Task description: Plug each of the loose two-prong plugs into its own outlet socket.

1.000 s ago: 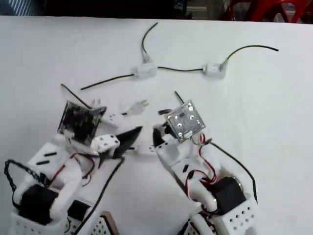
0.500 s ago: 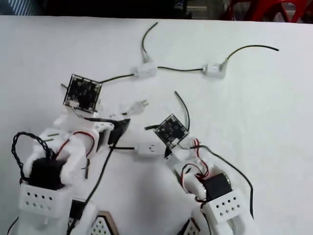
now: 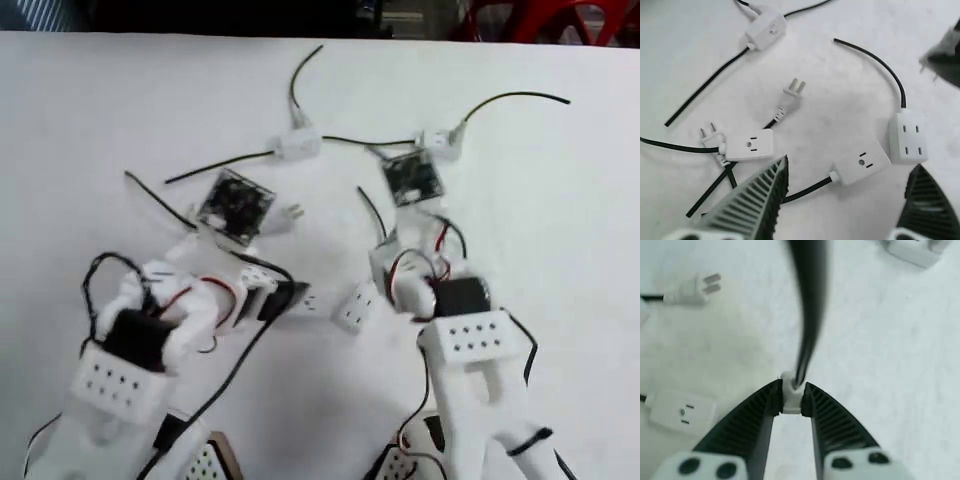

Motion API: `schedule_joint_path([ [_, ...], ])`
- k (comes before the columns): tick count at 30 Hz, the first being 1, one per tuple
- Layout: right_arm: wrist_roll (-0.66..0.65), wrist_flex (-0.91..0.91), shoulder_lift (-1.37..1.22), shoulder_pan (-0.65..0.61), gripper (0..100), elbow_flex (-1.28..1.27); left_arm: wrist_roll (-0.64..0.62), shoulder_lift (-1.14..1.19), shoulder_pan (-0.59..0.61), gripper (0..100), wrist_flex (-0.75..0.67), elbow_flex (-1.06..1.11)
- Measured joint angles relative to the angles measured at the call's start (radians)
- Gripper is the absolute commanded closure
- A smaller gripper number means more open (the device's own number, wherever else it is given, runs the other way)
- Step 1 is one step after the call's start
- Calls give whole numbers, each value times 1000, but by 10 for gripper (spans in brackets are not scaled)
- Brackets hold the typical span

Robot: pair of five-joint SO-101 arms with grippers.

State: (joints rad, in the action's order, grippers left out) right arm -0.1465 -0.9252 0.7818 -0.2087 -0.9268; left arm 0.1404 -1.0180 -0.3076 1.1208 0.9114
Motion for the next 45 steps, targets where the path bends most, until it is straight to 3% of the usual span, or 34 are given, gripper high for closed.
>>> schedule_joint_path([
  [8, 212, 77, -68, 135, 981, 66, 0, 430, -138, 604, -17, -152],
  [14, 232, 130, -69, 319, 981, 66, 0, 763, -235, 608, -72, -287],
  [22, 232, 144, -69, 348, 981, 64, 0, 1097, -293, 608, -176, -427],
  [28, 232, 149, -69, 347, 981, 40, 120, 1272, -276, 636, -155, -571],
  [37, 232, 149, -69, 345, 981, 40, 347, 1329, -107, 676, -77, -746],
  [45, 232, 149, -69, 345, 981, 40, 379, 1329, -48, 688, 66, -933],
])
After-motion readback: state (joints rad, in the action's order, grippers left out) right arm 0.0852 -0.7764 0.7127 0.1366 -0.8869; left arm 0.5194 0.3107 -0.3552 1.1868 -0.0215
